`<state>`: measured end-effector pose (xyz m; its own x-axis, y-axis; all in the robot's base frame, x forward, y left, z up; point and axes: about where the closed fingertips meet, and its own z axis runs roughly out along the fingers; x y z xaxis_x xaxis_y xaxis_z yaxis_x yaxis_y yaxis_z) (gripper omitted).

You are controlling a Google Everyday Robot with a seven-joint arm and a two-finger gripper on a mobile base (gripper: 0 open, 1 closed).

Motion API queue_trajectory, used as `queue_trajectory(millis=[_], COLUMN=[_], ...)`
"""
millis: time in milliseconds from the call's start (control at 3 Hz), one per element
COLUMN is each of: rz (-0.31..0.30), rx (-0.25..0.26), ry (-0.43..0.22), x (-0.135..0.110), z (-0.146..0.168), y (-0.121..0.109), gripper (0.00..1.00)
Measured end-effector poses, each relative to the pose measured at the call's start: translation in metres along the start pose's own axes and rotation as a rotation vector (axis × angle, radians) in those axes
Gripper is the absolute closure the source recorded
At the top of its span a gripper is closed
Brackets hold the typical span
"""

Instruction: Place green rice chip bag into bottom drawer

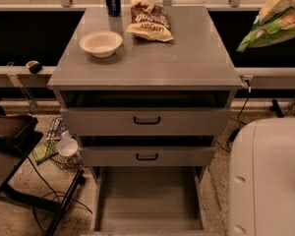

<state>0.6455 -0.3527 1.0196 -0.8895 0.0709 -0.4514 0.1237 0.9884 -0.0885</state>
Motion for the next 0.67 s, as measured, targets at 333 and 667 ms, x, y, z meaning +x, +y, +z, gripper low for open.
queue_trajectory(millis=[333,667], rz=[0.095,0.169], rx=[0.013,0.004], ry=[0.018,0.028], x=[0.014,0.032], z=[0.000,0.001], y=[-0.009,-0.014], gripper=[1.00,1.00])
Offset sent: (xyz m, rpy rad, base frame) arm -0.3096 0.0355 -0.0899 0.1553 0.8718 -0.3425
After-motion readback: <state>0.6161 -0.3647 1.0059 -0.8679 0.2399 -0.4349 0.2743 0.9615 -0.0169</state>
